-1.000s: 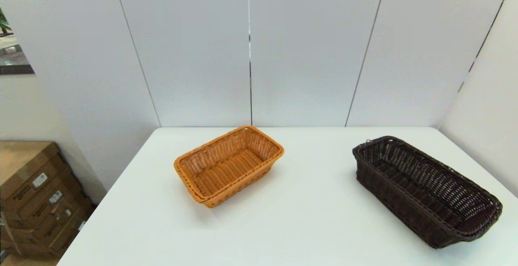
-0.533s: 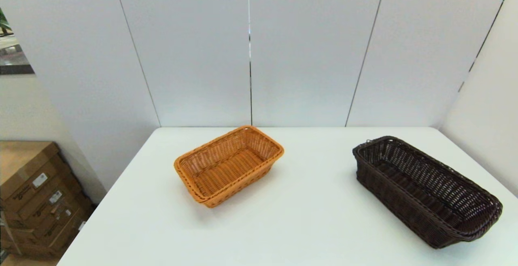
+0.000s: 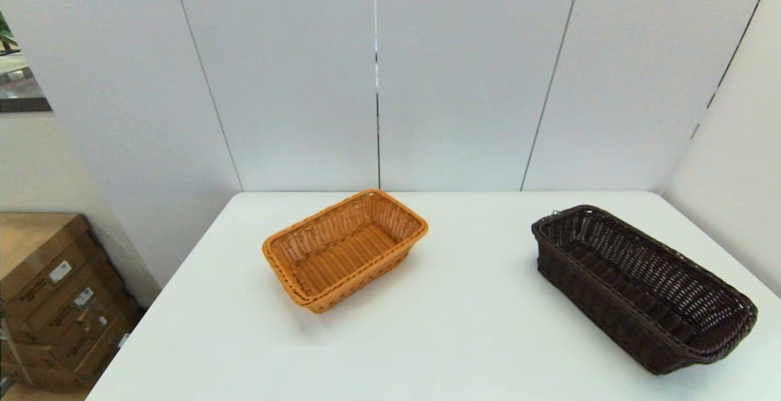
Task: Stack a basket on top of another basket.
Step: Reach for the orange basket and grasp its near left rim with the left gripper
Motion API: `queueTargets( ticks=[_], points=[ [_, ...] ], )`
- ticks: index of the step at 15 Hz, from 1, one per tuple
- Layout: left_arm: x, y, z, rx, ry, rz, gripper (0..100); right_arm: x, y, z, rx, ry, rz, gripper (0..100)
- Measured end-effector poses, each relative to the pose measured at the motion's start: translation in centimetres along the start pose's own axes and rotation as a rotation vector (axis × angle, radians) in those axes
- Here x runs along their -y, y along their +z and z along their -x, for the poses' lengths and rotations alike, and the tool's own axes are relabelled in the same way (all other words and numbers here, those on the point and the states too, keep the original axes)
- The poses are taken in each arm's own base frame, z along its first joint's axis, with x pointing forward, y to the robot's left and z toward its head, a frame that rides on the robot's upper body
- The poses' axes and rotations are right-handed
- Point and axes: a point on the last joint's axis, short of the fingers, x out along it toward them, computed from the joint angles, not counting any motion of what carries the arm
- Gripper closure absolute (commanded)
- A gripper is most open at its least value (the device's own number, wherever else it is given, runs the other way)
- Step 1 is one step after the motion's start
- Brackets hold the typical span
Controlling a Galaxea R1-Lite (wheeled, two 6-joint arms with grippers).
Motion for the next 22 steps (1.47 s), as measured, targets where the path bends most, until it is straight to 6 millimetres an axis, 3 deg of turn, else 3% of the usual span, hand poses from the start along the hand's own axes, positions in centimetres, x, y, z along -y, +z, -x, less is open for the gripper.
queueTargets(
  ticks=[2, 5, 8, 10, 13, 16, 18, 22],
  points=[
    [0.0, 2.2, -1.8, -0.089, 0.008, 0.05, 0, 0.0, 0.0, 0.0, 0.0, 0.0, 0.0, 0],
    [-0.1, 6.1, -6.2, -0.227, 0.038, 0.144, 0, 0.0, 0.0, 0.0, 0.0, 0.0, 0.0, 0],
    [-0.5, 9.1, -12.7, -0.36, 0.075, 0.226, 0, 0.0, 0.0, 0.0, 0.0, 0.0, 0.0, 0],
    [-1.0, 9.9, -18.4, -0.459, 0.11, 0.301, 0, 0.0, 0.0, 0.0, 0.0, 0.0, 0.0, 0],
    [-1.8, 8.2, -25.6, -0.601, 0.175, 0.415, 0, 0.0, 0.0, 0.0, 0.0, 0.0, 0.0, 0],
    [-1.9, 4.5, -30.9, -0.738, 0.252, 0.543, 0, 0.0, 0.0, 0.0, 0.0, 0.0, 0.0, 0],
    [-1.3, 2.0, -32.9, -0.816, 0.292, 0.611, 0, 0.0, 0.0, 0.0, 0.0, 0.0, 0.0, 0],
    [1.0, -1.2, -34.5, -0.913, 0.326, 0.619, 0, 0.0, 0.0, 0.0, 0.0, 0.0, -0.001, 0]
  ],
)
